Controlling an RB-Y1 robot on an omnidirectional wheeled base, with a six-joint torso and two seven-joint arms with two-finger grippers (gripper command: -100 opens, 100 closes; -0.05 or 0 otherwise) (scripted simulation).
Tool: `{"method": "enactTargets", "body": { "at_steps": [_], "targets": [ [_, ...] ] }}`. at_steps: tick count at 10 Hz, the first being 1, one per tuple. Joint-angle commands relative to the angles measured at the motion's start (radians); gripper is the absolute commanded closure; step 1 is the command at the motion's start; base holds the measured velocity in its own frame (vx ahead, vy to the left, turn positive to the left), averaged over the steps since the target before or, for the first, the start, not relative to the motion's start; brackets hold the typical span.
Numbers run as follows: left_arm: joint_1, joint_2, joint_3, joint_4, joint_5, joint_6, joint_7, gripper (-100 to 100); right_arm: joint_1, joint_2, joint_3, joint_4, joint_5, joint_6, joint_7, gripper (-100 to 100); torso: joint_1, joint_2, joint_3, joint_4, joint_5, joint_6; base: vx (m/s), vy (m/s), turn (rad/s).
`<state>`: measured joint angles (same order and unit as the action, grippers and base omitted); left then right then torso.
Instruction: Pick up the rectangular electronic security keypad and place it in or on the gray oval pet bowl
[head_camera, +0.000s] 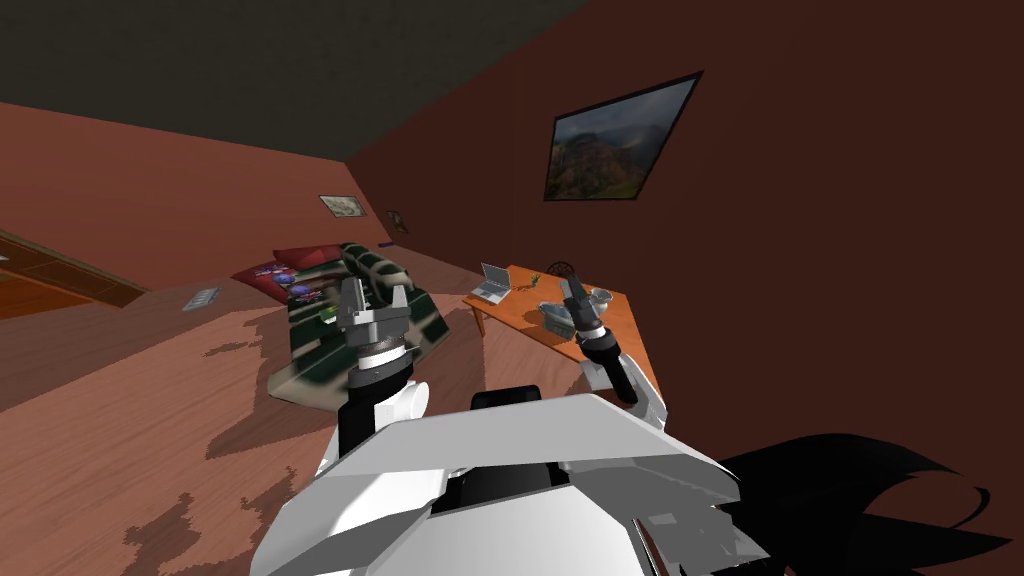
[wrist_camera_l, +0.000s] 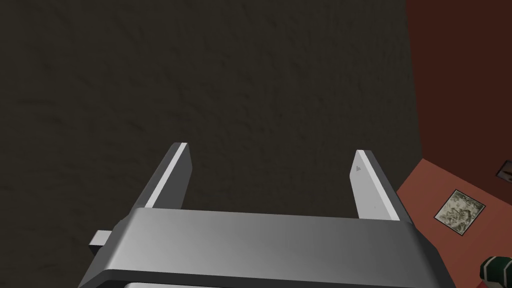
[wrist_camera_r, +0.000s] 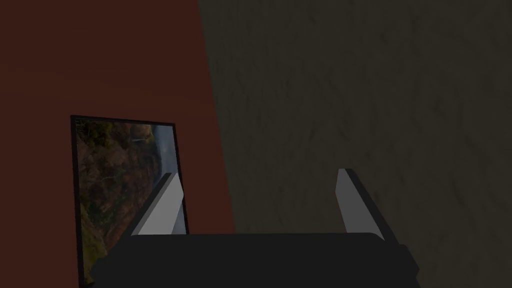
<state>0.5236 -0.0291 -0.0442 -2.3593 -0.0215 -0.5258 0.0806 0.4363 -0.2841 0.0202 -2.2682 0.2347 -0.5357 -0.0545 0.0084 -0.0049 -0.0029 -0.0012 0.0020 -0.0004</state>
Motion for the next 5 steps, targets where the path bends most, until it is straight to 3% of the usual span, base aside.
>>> {"method": "enactTargets", "body": {
  "at_steps": [1, 5],
  "targets": [
    [0.0, 0.0, 0.0, 0.0, 0.0, 0.0, 0.0, 0, 0.002, -0.037, -0.003, 0.014, 0.015, -0.005, 0.003, -100, 0.0, 0.0, 0.0, 0.0, 0.0, 0.0, 0.057, 0.086, 0.039],
    [0.0, 0.0, 0.0, 0.0, 0.0, 0.0, 0.0, 0, -0.015, -0.154, 0.001, 0.097, 0.102, -0.01, 0.019, -100, -0.003, 0.002, 0.001, 0.0, -0.001, 0.001, 0.056, 0.086, 0.096]
  ]
}}
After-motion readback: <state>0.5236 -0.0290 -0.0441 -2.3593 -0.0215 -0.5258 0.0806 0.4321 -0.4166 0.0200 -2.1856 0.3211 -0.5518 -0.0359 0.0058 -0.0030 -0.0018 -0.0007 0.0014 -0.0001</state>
